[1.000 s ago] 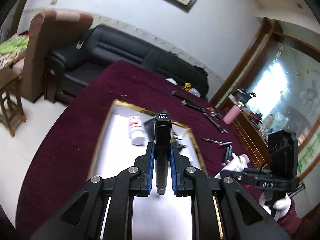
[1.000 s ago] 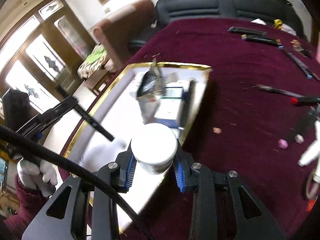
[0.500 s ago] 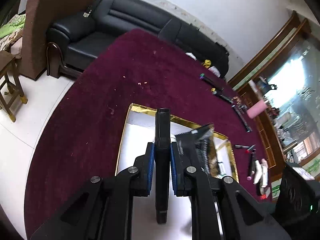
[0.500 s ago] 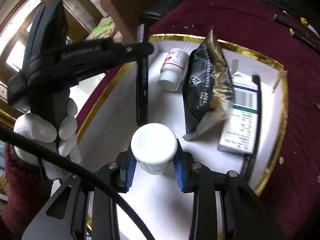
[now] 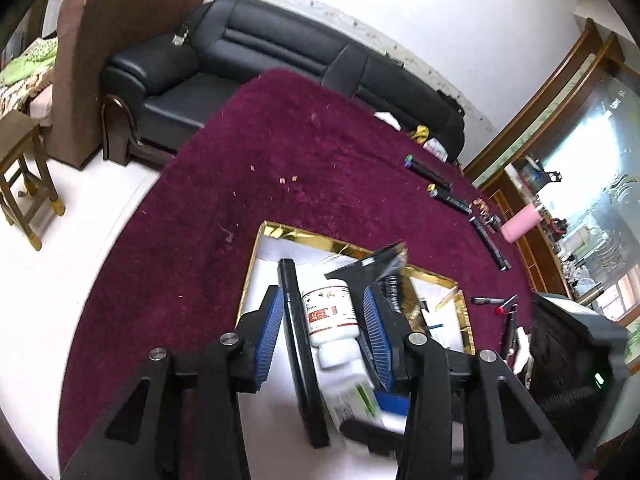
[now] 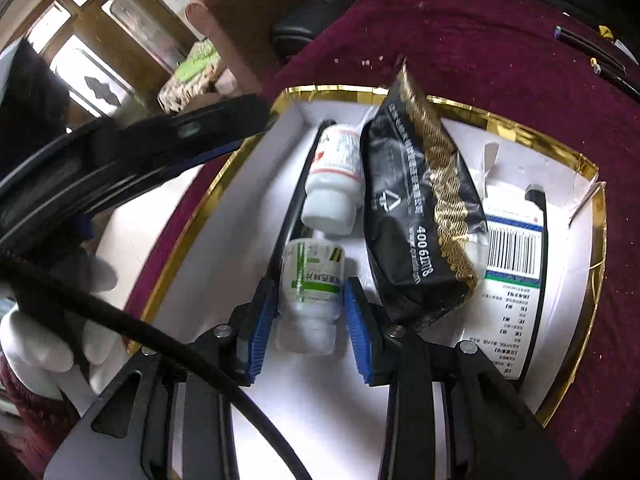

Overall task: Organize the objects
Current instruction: 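Release the marker and the white jar into the tray with both grippers, then grasp the small white box with the right gripper while the left gripper returns over the table, then grasp a black marker with the left gripper and lift it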

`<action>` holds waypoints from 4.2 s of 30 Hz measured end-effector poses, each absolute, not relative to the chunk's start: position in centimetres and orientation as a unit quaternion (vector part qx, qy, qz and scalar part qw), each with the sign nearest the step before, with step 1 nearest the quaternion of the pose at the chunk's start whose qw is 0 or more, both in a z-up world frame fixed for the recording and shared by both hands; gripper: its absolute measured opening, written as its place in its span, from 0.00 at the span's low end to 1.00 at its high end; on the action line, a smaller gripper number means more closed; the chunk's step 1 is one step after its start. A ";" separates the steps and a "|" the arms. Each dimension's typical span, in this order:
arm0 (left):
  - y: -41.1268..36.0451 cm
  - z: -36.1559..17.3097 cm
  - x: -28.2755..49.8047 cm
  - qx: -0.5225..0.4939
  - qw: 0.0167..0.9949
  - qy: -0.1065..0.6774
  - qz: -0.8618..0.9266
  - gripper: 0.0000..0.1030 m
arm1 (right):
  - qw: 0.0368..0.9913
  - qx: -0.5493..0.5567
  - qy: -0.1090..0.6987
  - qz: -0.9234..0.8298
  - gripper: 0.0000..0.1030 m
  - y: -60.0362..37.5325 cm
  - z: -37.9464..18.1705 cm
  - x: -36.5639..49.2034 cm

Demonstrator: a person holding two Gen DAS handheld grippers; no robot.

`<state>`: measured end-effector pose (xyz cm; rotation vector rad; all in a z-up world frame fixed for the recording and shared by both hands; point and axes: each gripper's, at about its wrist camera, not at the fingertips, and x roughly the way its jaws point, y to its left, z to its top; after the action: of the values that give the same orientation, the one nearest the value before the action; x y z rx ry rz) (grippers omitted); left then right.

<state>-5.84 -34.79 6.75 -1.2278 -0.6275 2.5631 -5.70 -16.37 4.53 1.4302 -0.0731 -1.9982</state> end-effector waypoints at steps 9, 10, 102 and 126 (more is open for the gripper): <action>-35.4 10.1 -1.2 -0.370 0.129 -0.248 0.886 0.49 | 0.335 0.480 -0.075 -0.807 0.34 -10.1 10.1 -3.4; -34.9 10.4 -0.3 -0.365 0.130 -0.252 0.887 0.51 | 0.331 0.470 -0.077 -0.815 0.36 -9.0 10.6 -2.8; 9.5 2.5 -8.2 -0.439 0.286 0.207 0.826 0.43 | 0.237 0.410 -0.319 -0.821 0.13 24.4 3.8 7.1; 2.9 4.3 -6.9 -0.460 0.328 0.150 0.811 0.38 | 0.247 0.429 -0.318 -0.808 0.13 24.6 2.8 6.1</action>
<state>-6.92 2.93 4.28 -1.2052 0.3914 2.1233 6.08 24.62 2.81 1.1712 -0.8680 -2.2042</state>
